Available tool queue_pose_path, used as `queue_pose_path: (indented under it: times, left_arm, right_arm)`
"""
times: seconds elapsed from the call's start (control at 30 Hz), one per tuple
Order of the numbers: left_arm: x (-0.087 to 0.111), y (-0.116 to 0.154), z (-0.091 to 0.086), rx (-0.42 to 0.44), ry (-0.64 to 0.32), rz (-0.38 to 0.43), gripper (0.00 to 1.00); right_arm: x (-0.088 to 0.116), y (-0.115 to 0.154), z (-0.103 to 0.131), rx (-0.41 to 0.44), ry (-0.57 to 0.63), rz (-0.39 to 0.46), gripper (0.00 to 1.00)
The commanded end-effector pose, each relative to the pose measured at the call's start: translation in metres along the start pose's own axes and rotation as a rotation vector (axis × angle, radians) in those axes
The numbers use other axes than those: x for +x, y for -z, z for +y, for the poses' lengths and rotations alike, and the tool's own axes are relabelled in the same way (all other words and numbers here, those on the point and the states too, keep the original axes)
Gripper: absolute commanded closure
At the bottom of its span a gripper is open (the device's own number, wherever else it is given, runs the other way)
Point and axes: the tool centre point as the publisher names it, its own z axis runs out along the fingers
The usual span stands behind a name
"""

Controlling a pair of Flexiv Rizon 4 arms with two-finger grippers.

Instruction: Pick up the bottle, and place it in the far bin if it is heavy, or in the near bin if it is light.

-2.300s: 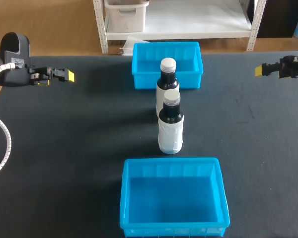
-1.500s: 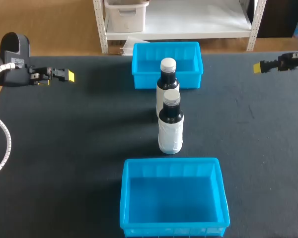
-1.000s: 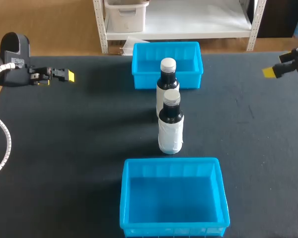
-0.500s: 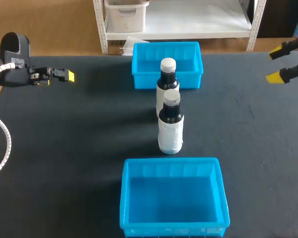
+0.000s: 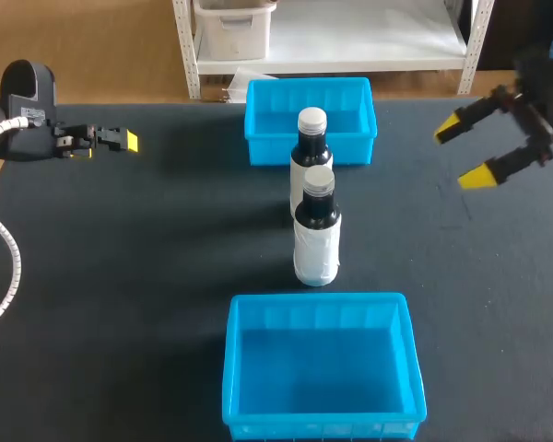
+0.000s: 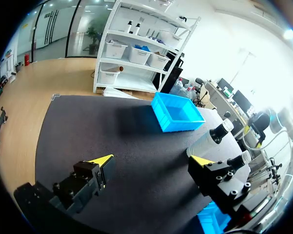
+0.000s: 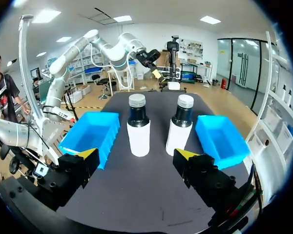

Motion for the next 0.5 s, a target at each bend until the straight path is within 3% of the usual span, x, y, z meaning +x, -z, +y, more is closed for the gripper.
queue_pose_path:
  times: [0.03, 0.5]
  left_arm:
    - [0.0, 0.0, 0.0, 0.0, 0.0, 0.0, 0.0]
    - [0.0, 0.0, 0.0, 0.0, 0.0, 0.0, 0.0]
  right_arm:
    - [-0.003, -0.022, -0.002, -0.049, -0.019, -0.012, 0.0]
    - [-0.016, -0.065, 0.004, 0.076, -0.069, 0.016, 0.0]
